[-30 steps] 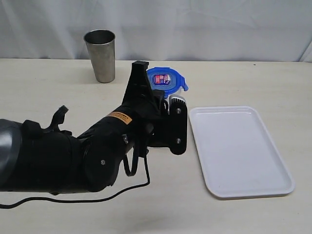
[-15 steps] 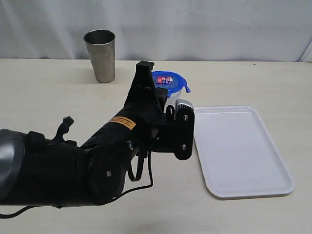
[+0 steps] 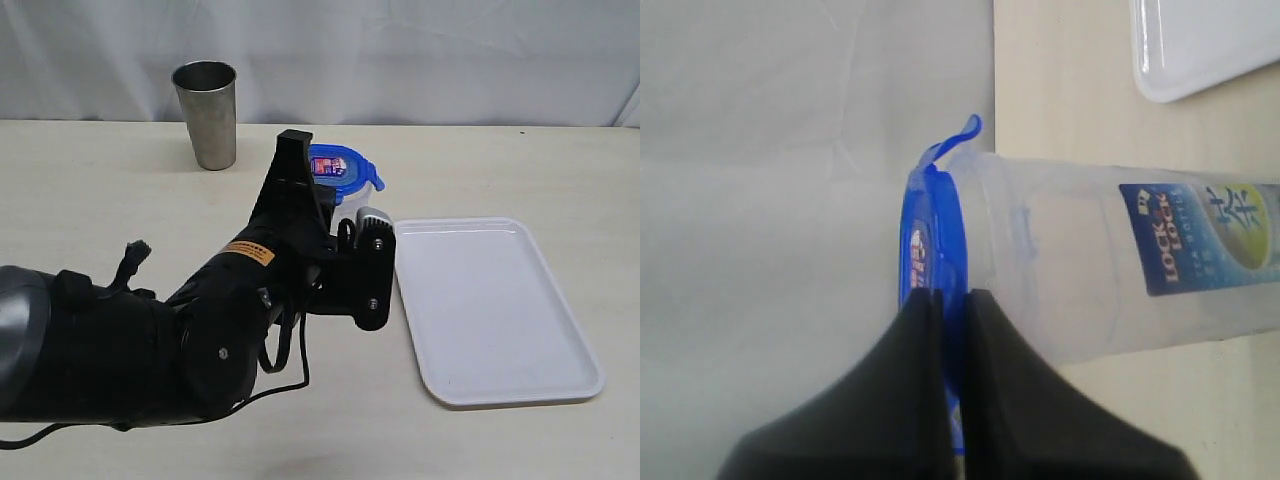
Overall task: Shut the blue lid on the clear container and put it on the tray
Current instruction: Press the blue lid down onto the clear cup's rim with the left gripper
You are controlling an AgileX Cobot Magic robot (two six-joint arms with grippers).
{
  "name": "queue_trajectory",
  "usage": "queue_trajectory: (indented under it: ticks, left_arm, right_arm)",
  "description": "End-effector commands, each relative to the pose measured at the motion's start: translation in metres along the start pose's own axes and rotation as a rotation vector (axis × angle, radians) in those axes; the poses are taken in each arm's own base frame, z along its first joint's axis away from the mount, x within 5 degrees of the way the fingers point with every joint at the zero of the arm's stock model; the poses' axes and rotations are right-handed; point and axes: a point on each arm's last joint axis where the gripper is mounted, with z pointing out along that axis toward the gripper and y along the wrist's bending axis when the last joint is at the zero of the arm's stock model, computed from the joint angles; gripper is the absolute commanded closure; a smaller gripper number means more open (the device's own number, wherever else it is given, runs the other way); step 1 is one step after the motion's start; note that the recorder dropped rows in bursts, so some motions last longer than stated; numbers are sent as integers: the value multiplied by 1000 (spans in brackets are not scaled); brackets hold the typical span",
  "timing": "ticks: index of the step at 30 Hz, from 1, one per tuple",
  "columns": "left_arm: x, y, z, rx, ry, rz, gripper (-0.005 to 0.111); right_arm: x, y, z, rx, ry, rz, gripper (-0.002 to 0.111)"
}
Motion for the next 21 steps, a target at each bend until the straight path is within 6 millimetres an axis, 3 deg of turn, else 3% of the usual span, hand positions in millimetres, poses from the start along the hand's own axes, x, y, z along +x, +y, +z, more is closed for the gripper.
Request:
queue_trajectory:
  ticks: [1, 21]
  left_arm:
    - [2, 1, -1, -16, 18, 27, 107]
    - [-4, 0, -5, -28, 15, 24, 107]
  right_arm:
    - [1, 0, 0, 6, 1, 7, 104]
    - [1, 0, 0, 6, 1, 7, 104]
